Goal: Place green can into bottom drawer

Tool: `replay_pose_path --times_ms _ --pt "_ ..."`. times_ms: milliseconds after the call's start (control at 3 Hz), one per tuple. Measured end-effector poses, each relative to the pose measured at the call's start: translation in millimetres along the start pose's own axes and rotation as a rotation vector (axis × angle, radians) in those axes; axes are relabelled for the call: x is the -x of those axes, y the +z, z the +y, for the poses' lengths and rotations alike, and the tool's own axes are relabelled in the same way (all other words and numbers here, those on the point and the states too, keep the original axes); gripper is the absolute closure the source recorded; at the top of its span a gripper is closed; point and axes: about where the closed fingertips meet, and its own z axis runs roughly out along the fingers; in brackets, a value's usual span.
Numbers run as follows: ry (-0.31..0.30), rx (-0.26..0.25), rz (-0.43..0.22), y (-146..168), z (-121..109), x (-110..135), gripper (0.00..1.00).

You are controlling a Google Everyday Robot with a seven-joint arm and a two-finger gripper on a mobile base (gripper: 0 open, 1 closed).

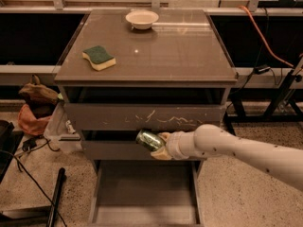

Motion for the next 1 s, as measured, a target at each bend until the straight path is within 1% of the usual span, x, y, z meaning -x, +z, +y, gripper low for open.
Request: replay_pose_path --times_ms 333,667,1000 --pt "-0.011 -0.022 -0.064 62 -16 -24 1.0" --pt "0.029 0.013 -0.081 95 -8 -49 1.0" --pt "0.029 0.014 -0.081 95 -8 -49 1.0"
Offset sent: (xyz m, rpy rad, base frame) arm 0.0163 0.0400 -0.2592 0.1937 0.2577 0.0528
